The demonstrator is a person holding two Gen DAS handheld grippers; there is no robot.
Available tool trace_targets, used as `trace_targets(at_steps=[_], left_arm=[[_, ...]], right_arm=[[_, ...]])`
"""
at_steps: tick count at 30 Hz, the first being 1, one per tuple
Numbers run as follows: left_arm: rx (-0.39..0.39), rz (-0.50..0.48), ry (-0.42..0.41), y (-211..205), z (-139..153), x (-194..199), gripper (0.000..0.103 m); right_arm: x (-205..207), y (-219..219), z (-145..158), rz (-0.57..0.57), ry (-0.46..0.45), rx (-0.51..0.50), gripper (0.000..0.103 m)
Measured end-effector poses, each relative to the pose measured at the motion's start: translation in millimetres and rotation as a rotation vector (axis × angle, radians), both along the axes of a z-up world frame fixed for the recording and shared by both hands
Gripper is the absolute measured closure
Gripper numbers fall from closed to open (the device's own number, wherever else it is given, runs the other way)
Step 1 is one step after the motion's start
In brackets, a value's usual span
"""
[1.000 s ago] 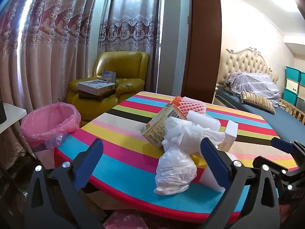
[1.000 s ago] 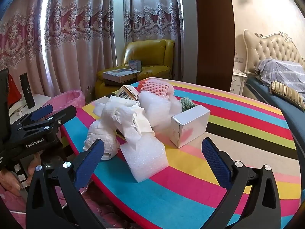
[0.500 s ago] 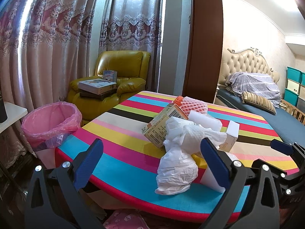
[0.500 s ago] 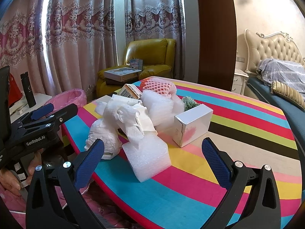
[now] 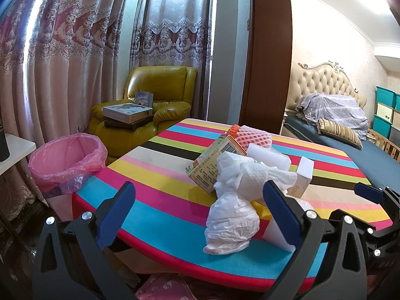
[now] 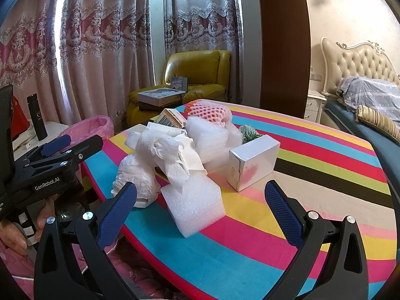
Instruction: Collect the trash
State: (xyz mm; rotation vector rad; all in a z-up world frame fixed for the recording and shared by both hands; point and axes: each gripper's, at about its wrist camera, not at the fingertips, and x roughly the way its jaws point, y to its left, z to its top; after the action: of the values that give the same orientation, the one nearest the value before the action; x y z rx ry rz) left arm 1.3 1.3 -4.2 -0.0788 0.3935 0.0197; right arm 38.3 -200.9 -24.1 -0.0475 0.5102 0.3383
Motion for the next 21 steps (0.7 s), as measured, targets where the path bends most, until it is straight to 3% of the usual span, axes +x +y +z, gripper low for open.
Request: trace_targets(at_steps=[21], left_arm=[[0.0,0.002,0.004,0.1,-1.3,1.0,0.005]], right_arm=[[-0.3,-4.0,-1.4,-0.002,0.005,0.005,0.007]])
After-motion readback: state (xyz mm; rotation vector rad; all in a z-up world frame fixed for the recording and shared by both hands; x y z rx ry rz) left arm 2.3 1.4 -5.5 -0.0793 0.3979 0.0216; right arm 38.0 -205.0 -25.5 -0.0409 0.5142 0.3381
